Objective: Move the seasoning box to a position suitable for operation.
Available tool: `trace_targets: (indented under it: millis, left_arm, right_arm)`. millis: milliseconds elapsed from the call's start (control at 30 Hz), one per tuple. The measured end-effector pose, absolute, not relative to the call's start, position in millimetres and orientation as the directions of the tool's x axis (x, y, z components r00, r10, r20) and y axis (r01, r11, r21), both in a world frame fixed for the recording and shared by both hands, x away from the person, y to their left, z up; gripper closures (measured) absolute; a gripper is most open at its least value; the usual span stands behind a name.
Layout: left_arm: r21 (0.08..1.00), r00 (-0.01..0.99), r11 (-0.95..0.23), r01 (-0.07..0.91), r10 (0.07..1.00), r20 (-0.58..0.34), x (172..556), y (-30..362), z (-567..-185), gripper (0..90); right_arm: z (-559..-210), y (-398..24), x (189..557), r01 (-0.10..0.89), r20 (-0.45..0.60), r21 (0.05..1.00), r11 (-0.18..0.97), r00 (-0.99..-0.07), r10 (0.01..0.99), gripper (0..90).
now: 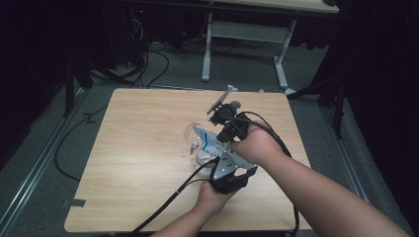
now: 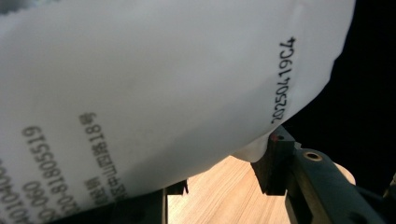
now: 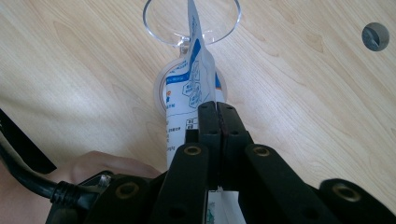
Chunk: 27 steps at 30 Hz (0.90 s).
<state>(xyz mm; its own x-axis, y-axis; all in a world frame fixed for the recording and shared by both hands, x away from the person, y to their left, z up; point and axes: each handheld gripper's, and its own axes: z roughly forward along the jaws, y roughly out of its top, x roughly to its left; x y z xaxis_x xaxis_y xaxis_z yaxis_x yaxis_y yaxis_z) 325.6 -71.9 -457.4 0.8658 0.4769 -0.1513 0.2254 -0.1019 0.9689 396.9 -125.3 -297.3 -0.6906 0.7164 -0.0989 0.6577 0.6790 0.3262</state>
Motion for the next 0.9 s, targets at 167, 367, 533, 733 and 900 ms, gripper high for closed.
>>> trace_targets:
  millis: [167,367,533,733,900]
  left_arm:
    - [0.969,0.863,-0.090,0.230,0.479,-0.160,325.2,-73.0,-457.3,61.3]
    - [0.969,0.862,-0.085,0.230,0.480,-0.163,324.4,-74.1,-457.4,60.9]
    - [0.970,0.859,-0.071,0.232,0.483,-0.170,323.5,-74.7,-456.9,60.8]
    - [0.972,0.857,-0.058,0.227,0.487,-0.171,322.7,-75.0,-455.7,60.8]
    - [0.973,0.855,-0.060,0.224,0.491,-0.166,322.9,-74.5,-455.7,60.8]
  right_arm:
    - [-297.0,-124.5,396.8,0.653,-0.103,0.327,0.683,-0.694,0.712,90.0]
    - [-296.1,-124.7,396.2,0.653,-0.108,0.322,0.686,-0.694,0.712,90.0]
    - [-295.1,-124.7,395.7,0.649,-0.106,0.327,0.687,-0.697,0.709,90.0]
    - [-293.7,-123.8,394.8,0.649,-0.109,0.327,0.687,-0.696,0.710,90.0]
    - [-293.4,-123.3,394.6,0.643,-0.111,0.329,0.692,-0.701,0.704,90.0]
